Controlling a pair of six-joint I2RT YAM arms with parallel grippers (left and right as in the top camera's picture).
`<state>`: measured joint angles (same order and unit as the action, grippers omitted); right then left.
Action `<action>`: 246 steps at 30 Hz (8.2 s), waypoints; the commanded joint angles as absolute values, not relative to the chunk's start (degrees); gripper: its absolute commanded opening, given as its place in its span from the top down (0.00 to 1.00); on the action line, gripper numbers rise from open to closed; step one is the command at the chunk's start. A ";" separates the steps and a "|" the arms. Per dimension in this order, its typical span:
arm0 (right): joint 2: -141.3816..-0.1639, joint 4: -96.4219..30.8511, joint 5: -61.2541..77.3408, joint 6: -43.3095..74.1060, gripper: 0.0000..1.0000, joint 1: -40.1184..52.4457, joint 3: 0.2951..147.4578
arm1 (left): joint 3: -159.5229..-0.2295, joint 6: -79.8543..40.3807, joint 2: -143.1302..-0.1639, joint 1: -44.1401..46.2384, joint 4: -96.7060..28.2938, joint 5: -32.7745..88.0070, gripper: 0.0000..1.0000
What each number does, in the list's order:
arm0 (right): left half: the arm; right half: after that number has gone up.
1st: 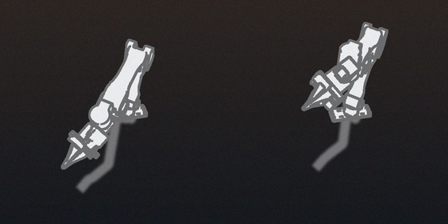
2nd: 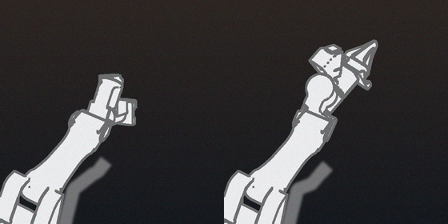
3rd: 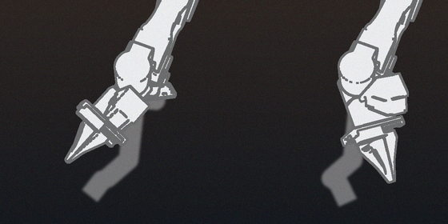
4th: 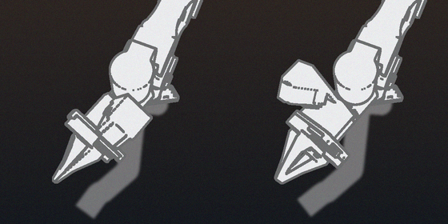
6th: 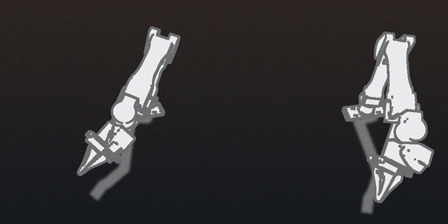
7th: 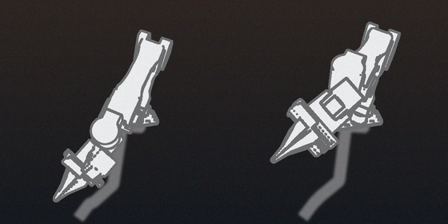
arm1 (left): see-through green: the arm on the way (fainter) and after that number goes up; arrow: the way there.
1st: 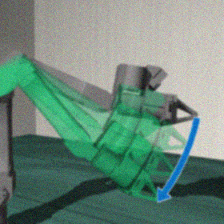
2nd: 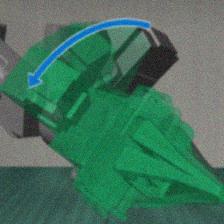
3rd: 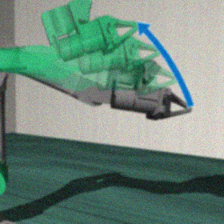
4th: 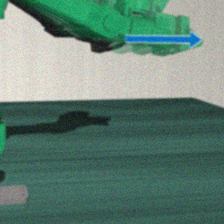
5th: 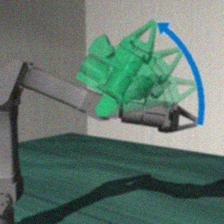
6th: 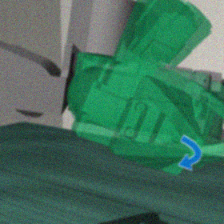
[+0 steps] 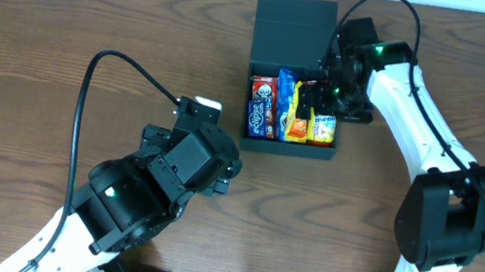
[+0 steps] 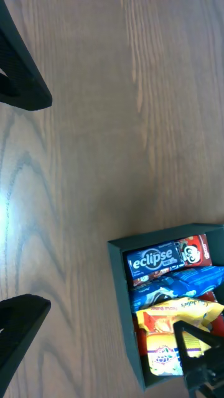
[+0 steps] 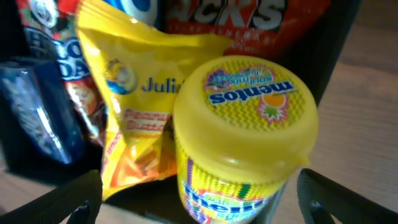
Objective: Pack container
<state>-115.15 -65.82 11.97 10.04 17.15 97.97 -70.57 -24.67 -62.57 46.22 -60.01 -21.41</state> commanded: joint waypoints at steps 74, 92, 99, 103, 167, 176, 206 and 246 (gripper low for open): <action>-113.97 -59.18 12.80 7.05 0.01 21.52 93.71 | -70.54 -25.30 -62.57 46.04 -60.16 -22.46 0.05; -107.24 -61.30 10.94 7.22 0.01 23.11 94.98 | -70.54 -25.30 -62.54 46.04 -60.16 -22.46 0.05; -97.54 -62.78 5.63 7.22 0.01 25.93 94.28 | -70.54 -25.30 -62.57 46.04 -60.16 -22.46 0.05; -91.37 -62.22 0.69 7.75 0.01 28.01 90.54 | -70.54 -25.30 -62.57 46.04 -60.16 -22.46 0.05; -68.47 -66.94 -12.32 11.99 0.01 29.21 76.69 | -115.72 -13.67 -104.77 5.98 -62.92 35.33 0.05; -67.81 -66.61 -15.27 14.61 0.01 29.21 72.38 | -118.41 -12.34 -119.28 4.97 -56.80 42.22 0.05; -67.83 -60.42 -15.22 17.37 0.01 29.23 66.63 | -121.12 -38.72 -142.45 3.88 -23.05 48.82 0.04; -67.83 -60.36 -16.36 17.34 0.01 29.23 66.63 | -121.12 -35.79 -148.86 12.40 -10.15 58.24 0.05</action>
